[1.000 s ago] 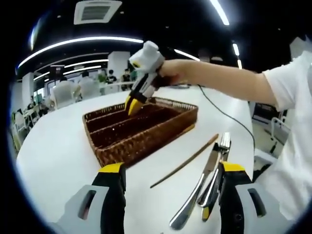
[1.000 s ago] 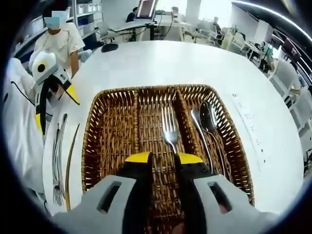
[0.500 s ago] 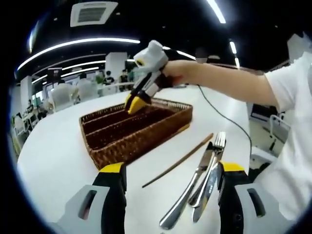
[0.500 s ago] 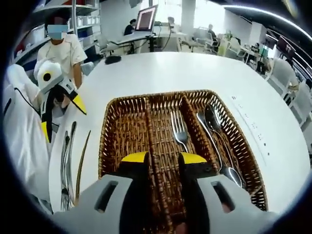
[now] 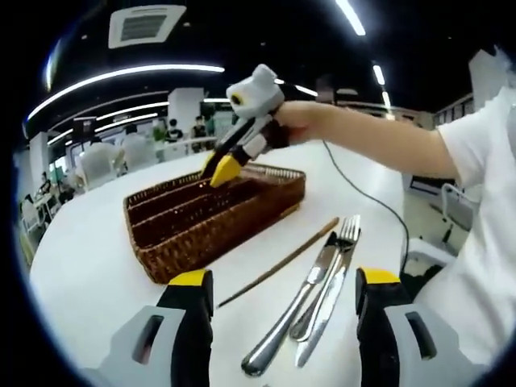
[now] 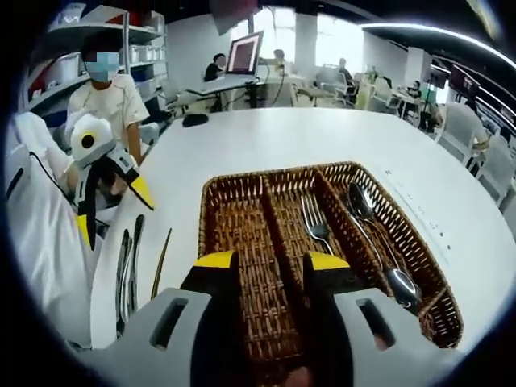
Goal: Arrange the knives, forks, and spoons in their matching storage slots by inserting each utensil handle-first until every utensil is classified and aligned in the correct compartment
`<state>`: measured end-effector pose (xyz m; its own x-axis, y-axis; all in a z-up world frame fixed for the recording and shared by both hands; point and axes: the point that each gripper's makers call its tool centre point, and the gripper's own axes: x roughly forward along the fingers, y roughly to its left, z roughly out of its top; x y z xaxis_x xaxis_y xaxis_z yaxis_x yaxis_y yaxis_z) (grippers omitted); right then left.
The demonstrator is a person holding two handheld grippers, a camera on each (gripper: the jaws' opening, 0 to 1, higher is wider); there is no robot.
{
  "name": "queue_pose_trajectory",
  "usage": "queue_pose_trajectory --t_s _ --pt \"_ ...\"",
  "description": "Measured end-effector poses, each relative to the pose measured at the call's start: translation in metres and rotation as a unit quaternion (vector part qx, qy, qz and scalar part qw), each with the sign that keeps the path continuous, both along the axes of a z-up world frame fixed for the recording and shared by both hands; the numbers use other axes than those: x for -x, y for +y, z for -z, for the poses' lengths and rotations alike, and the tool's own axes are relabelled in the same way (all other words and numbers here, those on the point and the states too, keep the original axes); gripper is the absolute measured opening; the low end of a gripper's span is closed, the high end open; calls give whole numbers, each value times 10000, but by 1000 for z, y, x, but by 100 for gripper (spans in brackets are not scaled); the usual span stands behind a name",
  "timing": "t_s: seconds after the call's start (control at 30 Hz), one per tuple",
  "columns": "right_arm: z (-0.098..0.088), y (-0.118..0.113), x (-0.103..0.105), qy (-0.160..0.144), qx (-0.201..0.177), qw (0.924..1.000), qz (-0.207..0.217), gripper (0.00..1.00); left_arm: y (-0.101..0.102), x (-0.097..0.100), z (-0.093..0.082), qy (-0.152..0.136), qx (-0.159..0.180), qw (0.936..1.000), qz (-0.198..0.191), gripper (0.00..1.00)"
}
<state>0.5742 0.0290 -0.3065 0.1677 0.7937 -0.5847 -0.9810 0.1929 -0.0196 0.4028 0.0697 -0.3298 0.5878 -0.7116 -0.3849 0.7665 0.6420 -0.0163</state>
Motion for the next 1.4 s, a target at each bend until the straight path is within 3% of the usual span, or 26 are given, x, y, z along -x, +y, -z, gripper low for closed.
queue_pose_trajectory --t_s 0.1,0.8,1.4 --pt "-7 -5 0 -31 -247 9997 47 35 -2 2 -2 -39 6 10000 27 71" --pt "-11 -35 34 -265 -870 9951 376 47 -15 12 1 -70 -182 9997 156 69" --pt "-4 -62 66 -397 -1255 9888 699 57 -37 9 7 -125 -628 9959 631 54"
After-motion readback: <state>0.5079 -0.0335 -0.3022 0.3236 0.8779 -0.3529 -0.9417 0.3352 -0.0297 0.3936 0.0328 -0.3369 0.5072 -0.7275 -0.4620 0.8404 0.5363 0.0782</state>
